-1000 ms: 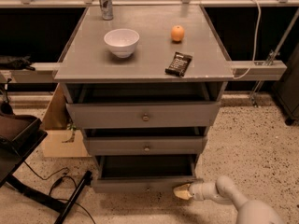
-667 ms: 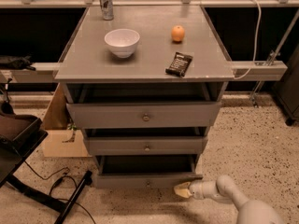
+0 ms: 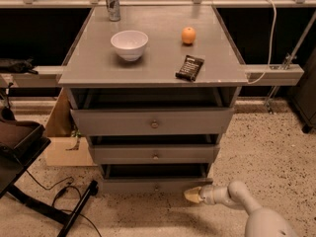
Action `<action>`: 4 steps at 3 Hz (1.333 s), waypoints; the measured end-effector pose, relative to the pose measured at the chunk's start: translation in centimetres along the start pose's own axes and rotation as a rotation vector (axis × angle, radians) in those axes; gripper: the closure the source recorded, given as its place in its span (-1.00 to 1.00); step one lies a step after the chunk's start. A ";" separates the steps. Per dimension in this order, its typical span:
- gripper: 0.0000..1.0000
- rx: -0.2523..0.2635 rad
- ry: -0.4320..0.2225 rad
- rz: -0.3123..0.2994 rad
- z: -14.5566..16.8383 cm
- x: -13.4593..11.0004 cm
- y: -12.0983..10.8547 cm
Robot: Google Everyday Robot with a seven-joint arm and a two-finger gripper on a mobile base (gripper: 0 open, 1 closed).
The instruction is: Close bottom drawer
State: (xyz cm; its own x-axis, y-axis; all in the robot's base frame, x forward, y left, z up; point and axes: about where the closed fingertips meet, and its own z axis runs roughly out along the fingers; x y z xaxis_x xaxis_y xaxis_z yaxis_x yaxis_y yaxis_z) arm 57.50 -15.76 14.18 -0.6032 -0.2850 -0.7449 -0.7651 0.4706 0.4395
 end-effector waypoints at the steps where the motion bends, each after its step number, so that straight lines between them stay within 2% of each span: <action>1: 0.93 0.041 -0.017 -0.004 0.1 -2.7 -3.0; 3: 0.01 0.040 -0.017 -0.004 0.1 -2.6 -2.8; 4: -0.61 0.040 -0.017 -0.004 0.1 -2.6 -2.8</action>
Offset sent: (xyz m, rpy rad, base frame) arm 0.1855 -0.0521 0.0282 -0.0680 -0.1189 -0.1936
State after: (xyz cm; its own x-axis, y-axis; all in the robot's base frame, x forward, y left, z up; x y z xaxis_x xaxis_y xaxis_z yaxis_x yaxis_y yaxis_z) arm 61.27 -16.28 14.87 -0.5962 -0.2729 -0.7550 -0.7574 0.5030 0.4163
